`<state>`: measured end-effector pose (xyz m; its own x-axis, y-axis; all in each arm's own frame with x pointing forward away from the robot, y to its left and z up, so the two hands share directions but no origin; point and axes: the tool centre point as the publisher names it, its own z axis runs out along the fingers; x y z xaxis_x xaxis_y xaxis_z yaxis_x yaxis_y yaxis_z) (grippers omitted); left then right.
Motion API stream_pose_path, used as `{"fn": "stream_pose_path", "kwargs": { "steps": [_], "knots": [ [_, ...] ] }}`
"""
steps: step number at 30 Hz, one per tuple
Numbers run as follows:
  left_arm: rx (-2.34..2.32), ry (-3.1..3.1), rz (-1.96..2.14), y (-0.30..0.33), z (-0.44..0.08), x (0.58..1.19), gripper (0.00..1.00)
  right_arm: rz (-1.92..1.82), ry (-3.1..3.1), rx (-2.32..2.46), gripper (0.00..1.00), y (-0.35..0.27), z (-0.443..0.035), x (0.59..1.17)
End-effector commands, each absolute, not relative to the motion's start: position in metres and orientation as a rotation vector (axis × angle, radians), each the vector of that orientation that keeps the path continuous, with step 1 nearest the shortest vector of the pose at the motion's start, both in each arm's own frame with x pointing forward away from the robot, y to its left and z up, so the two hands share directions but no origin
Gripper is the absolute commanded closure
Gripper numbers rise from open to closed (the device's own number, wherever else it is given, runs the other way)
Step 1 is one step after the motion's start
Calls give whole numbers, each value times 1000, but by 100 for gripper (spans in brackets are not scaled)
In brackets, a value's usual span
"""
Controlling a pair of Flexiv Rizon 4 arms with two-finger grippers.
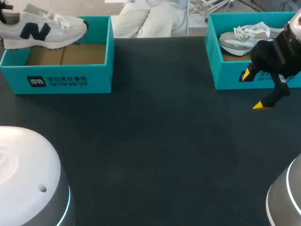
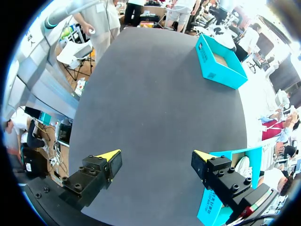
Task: Take the shoe out of the shoebox, open the shoe tongue, remove and reinsert the insole, then place the shoe into the shoebox
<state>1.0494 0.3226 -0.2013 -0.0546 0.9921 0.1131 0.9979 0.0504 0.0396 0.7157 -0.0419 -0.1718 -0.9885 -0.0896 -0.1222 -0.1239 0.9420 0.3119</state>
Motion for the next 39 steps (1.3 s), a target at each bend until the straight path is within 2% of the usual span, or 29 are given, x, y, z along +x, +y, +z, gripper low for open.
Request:
{"fn": "stream_pose_path", "kwargs": {
  "steps": [1,22,39],
  "knots": [
    [-2143,-2222,-182,317,-216,1058,100,485,2994,-165,0,-40,-173,718],
    [-2106,-2214,-247,308,-300,1098,100,485,2994,-165,0,-40,-173,718],
    [-2074,-2218,-232,304,-339,1074,100,485,2994,-165,0,-40,-173,718]
  ]
}}
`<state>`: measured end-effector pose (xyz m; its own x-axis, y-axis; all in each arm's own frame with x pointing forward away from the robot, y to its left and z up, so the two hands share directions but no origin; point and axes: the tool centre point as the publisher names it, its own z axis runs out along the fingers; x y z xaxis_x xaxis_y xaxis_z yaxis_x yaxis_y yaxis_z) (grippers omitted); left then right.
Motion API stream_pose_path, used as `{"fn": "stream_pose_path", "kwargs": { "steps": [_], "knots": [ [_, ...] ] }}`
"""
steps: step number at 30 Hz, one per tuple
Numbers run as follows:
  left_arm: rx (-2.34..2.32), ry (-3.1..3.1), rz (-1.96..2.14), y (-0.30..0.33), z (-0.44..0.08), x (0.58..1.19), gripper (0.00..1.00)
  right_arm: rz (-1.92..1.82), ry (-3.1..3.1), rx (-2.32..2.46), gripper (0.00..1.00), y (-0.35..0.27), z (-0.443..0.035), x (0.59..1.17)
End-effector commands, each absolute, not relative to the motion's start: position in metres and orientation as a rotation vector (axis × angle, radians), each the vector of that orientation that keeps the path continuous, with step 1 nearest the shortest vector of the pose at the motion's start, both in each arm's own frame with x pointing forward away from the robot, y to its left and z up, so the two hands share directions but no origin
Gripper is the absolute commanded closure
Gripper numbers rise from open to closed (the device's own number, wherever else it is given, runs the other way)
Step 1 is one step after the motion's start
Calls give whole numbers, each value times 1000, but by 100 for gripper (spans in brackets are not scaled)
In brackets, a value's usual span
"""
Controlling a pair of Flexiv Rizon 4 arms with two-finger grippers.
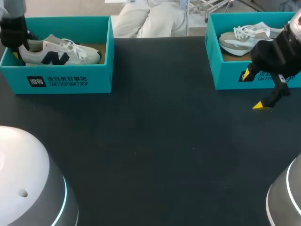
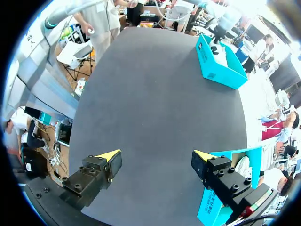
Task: Take the shoe out of the shoebox, open the shoe tongue, remove and reinsert the insole, then place the shoe into the shoebox
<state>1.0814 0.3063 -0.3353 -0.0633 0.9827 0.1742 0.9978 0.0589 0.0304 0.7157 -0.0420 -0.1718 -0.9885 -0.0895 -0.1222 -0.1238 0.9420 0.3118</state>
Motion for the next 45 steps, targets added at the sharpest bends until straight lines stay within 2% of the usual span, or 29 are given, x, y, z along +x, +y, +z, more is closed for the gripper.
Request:
{"fn": "stream_pose_path", "kwargs": {
  "steps": [1,23,40,41,42,44,45],
  "knots": [
    [-2073,-2217,-222,304,-340,1073,100,485,2994,-165,0,-40,-173,718],
    [-2078,-2178,-146,307,-359,1034,100,485,2994,-165,0,-40,-173,718],
    [-2113,-2067,-67,305,-380,1031,100,485,2994,-165,0,-40,-173,718],
    [-2114,-2069,-71,305,-381,1031,67,485,2994,-165,0,-40,-173,718],
    [-2117,-2057,-71,306,-382,1031,54,485,2994,-165,0,-40,-173,718],
    [-2116,-2057,-71,306,-383,1031,16,485,2994,-165,0,-40,-173,718],
    [-2117,-2054,-67,306,-383,1031,2,485,2994,-165,0,-40,-173,718]
  ]
}}
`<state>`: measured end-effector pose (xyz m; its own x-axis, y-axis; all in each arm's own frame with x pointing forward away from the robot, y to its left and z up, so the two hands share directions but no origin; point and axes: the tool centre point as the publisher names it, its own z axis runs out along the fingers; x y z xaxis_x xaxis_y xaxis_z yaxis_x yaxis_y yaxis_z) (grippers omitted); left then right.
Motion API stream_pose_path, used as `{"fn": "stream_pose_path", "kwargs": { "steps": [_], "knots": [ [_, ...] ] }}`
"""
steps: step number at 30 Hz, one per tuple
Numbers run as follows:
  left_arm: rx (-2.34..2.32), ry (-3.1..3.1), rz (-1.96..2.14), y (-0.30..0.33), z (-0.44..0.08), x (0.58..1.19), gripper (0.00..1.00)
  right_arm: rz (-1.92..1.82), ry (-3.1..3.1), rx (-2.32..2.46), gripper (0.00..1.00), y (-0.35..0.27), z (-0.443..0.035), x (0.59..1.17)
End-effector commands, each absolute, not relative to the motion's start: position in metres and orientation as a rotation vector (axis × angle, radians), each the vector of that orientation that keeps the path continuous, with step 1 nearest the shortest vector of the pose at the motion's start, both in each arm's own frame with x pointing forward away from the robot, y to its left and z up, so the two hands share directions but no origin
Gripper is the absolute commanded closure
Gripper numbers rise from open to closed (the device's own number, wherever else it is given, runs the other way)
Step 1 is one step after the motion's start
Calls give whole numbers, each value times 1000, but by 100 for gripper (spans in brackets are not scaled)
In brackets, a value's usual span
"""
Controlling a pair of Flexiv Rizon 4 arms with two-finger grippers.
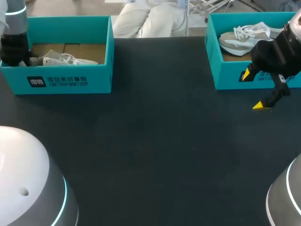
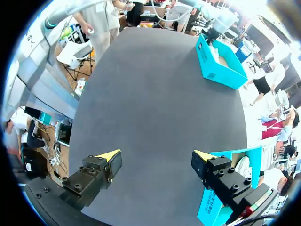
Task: Take the shoe out of the shoebox, open the shoe tongue, remove and reinsert the insole, then place the shoe into the shoebox
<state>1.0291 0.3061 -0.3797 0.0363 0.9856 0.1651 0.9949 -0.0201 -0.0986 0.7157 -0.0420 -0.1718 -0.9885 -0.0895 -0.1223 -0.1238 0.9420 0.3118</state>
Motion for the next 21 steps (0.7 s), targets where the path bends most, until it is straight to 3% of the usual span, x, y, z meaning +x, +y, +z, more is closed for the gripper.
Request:
{"fn": "stream_pose_path", "kwargs": {
  "steps": [1,17,18,19,20,21],
  "knots": [
    [-2120,-2052,-67,306,-382,1031,0,485,2994,-165,0,-40,-173,718],
    [-2200,-2068,-58,296,-353,1027,0,485,2994,-165,0,-40,-173,718],
    [-2208,-2071,-58,295,-351,1027,8,485,2994,-165,0,-40,-173,718],
    [-2210,-2076,-57,294,-349,1026,22,485,2994,-165,0,-40,-173,718],
    [-2212,-2081,-49,294,-347,1026,27,485,2994,-165,0,-40,-173,718],
    [-2214,-2088,-48,293,-344,1025,25,485,2994,-165,0,-40,-173,718]
  ]
}}
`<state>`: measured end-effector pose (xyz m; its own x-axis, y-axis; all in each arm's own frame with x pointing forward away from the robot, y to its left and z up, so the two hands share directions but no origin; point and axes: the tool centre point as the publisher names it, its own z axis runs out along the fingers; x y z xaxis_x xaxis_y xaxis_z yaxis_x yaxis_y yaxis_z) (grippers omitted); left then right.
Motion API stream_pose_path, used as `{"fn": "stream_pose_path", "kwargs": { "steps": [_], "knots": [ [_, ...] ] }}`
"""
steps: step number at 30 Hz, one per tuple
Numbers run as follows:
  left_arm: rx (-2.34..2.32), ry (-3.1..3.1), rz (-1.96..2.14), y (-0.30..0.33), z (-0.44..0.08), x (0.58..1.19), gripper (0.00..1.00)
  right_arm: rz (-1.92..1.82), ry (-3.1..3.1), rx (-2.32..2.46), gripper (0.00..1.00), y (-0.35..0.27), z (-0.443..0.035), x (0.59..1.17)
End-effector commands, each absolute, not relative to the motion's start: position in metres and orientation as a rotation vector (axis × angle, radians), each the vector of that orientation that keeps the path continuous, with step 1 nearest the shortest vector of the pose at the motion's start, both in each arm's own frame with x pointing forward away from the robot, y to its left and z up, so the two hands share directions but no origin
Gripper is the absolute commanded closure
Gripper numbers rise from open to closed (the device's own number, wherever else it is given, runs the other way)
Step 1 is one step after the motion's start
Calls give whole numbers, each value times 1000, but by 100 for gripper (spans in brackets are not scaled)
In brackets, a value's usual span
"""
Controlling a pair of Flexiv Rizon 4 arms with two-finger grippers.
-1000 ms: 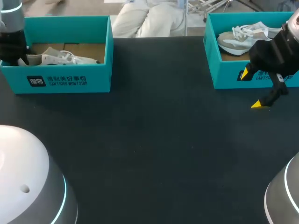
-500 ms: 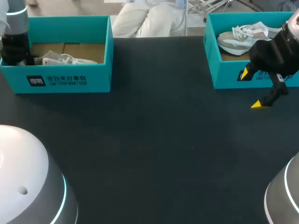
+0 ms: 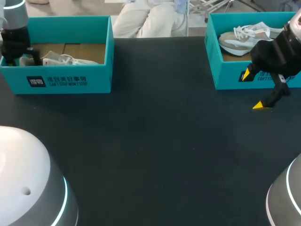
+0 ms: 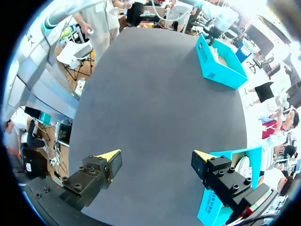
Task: Take the shoe out of the shoebox, open the shoe tongue, remove and reinsert the insole, then place the shoe into the shoebox
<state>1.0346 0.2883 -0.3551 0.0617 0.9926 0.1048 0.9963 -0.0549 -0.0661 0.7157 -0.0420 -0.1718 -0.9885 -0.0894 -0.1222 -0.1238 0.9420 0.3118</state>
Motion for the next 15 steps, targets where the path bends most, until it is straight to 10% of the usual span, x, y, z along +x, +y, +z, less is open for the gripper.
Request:
{"fn": "stream_pose_path", "kwargs": {
  "steps": [1,15],
  "knots": [
    [-2217,-2091,-46,293,-342,1025,25,485,2994,-165,0,-40,-173,718],
    [-2293,-2176,-13,287,-289,1019,19,485,2994,-165,0,-40,-173,718]
  ]
}}
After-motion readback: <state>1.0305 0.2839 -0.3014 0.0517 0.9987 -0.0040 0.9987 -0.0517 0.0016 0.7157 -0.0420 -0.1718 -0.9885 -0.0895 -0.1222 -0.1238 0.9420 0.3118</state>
